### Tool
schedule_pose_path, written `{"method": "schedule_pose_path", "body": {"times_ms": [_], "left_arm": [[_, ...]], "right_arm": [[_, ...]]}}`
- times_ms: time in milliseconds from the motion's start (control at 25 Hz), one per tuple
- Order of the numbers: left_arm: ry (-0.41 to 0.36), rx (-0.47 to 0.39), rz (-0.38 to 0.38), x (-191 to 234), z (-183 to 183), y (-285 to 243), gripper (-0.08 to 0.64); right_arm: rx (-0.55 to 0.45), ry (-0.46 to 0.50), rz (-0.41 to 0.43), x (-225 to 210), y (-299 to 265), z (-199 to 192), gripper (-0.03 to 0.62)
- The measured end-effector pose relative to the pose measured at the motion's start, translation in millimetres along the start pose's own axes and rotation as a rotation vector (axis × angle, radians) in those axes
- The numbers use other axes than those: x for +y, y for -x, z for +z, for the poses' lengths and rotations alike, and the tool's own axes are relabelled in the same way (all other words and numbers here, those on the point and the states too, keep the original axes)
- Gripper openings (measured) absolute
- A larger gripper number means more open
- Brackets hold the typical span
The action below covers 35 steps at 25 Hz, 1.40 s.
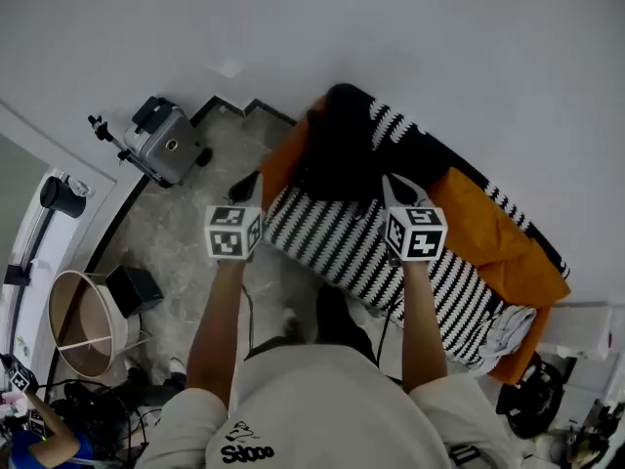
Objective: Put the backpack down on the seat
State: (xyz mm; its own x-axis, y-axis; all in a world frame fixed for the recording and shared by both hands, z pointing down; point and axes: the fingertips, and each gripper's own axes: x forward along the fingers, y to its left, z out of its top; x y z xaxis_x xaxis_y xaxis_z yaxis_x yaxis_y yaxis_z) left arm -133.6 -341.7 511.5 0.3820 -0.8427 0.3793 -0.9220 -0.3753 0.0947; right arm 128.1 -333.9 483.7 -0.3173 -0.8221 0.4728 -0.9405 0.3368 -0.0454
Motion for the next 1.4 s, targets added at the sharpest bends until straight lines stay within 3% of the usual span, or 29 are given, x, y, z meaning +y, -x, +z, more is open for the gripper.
{"method": "schedule_pose_path", "body": {"times_ms": [280,640,920,1160,1400], "left_arm": [[-0.064,-0.115,-0.058,-23.4,36.7,70.9,0.011],[-0.207,-0.238,-0.114,-74.4,86.0,140.9,0.011],[-0.273,-0.290,-0.174,-110.1,99.6,185.6,0.011],[-0.285,-0.317,-0.170,-118.4,101.6,214.9,0.011],[-0.354,-0.326,-0.182,-139.6,99.0,231.5,0.011]], "right_arm": [[-0.142,0.018,0.000,39.5,72.5,32.6,0.003],[-0.260,0.083,0.007,74.4,155.5,61.6,0.003],[-0.302,0.116,0.001,94.8,200.6,67.9,0.003],[-0.296,0.145,-0.007,103.1,227.4,59.3,0.003],[-0.304,0.177,-0.005,109.2,246.3,55.0,0.003]]}}
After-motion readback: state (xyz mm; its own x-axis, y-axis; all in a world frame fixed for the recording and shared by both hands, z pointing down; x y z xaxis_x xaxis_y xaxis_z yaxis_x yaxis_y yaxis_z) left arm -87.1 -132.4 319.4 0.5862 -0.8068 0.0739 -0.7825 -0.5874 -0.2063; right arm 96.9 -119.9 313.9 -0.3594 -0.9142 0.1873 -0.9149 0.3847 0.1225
